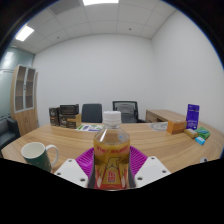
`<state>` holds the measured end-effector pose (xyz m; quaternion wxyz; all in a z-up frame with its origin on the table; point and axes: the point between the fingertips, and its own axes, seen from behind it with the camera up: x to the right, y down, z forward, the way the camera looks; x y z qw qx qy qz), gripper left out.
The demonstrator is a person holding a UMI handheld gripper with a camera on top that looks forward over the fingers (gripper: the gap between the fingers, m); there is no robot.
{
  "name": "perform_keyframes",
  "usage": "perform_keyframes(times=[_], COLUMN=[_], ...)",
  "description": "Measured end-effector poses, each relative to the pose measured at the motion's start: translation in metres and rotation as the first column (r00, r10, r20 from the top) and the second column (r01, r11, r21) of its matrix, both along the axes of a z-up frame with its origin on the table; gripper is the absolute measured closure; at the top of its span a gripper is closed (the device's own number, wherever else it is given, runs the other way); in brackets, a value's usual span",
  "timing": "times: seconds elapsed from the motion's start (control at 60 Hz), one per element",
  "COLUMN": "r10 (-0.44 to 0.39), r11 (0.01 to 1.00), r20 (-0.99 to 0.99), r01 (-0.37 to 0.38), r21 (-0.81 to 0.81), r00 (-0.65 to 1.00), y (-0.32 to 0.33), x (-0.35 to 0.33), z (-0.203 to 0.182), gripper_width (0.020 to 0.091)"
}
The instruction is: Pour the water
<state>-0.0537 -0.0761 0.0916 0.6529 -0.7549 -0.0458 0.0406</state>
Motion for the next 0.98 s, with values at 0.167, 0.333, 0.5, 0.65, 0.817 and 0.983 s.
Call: perform_keyframes(times=[0.167, 0.333, 0.5, 0.65, 0.817, 0.983], r10=[-0.002, -0.021, -0.034, -0.073, -0.026, 0.047], r11=[1.000, 1.000, 0.998, 0.997, 0.999, 0.997], r20=[0.001, 0.021, 0.046, -0.003, -0.076, -0.112], r01=[0.002, 0.020, 0.036, 0.073, 0.022, -0.053], r21=[0.011, 0.013, -0.047, -0.031, -0.049, -0.049], r00=[1.000, 1.000, 0.998, 0.997, 0.997, 0.993], y=[-0.004, -0.006, -0.028, -0.091, -0.175, -0.233], x=[0.001, 0.002, 0.009, 0.022, 0.012, -0.005], z=[-0.001, -0.002, -0.007, 0.012, 0.018, 0.020], gripper_width=[0.0617, 0.0506, 0.0269, 0.0264, 0.0263, 0.0262])
